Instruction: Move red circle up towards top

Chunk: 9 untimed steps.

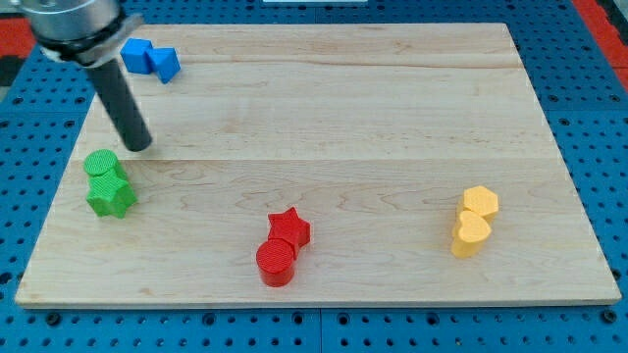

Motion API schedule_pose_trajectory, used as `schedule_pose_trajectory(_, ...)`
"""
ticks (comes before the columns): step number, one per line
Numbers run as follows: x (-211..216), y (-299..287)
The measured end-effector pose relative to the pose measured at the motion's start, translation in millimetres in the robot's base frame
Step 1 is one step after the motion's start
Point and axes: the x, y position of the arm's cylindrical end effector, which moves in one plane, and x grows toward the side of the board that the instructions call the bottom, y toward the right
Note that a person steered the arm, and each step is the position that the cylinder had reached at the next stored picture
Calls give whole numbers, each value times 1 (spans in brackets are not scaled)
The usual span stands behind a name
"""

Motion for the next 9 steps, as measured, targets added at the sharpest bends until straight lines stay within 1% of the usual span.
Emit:
schedule_pose_trajectory(1,-6,48)
schedule_pose_trajectory(2,-7,65)
schedule_pose_trajectory(3,-7,66)
schedule_pose_trajectory(4,-7,102)
schedule_pose_trajectory(5,-7,166)
schedule_pose_trajectory(6,-2,217)
schedule_pose_trajectory(7,42,232)
schedule_pose_trajectory(9,141,235)
